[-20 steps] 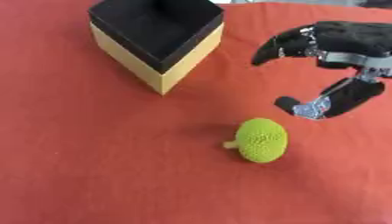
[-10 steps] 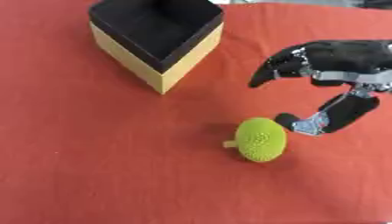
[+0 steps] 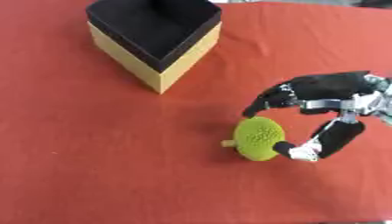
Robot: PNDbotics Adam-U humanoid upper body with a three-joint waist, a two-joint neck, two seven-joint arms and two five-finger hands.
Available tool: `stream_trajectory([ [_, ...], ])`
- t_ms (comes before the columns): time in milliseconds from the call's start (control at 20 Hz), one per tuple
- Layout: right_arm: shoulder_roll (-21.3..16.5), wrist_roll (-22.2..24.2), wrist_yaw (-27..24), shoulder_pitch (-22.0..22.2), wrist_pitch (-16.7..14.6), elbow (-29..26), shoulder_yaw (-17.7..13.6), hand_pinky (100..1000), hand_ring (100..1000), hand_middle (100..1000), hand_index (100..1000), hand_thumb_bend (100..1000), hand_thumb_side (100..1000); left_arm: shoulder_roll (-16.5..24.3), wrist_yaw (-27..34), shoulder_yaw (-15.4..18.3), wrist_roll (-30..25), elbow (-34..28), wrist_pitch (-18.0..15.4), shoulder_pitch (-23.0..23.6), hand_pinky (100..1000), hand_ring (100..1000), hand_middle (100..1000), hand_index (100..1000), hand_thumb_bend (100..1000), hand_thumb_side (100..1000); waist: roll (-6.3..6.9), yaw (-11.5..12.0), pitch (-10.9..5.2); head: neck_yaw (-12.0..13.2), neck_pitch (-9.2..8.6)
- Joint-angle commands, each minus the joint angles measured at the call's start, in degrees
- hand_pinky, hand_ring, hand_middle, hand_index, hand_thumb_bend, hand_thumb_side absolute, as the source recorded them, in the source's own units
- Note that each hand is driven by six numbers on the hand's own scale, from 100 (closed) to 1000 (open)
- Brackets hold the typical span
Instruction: Pick up objects on the table and place them in the box.
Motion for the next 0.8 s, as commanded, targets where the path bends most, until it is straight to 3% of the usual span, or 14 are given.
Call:
stream_trajectory([
  [50,0.1,-0.1,1.2,-0.3,2.6,-0.9,0.0,900,869,810,962,100,438,1.6,0.1,0.3,-0.3,-0.8,0.0,-0.2,758,649,636,757,244,544,0.4,0.1,-1.03,-0.2,0.06],
  [200,1.3,-1.0,2.8,0.0,5.1,-0.8,0.1,904,871,816,967,136,374,1.4,0.1,0.3,-0.4,-0.8,0.0,-0.2,758,650,636,757,243,546,0.52,0.1,-0.94,-0.3,0.01],
  [450,3.3,-2.1,6.6,-0.4,8.0,0.4,0.6,904,868,822,971,163,369,1.0,0.2,0.2,-0.6,-0.8,0.0,-0.3,758,650,637,757,242,548,0.62,0.2,-0.84,-0.5,-0.14],
  [800,3.5,-5.9,9.7,-0.7,7.2,-0.8,-1.7,911,870,826,969,174,359,1.0,0.1,0.3,-0.7,-0.8,0.0,0.0,759,651,637,755,239,549,0.89,0.1,-0.7,-0.2,0.11],
])
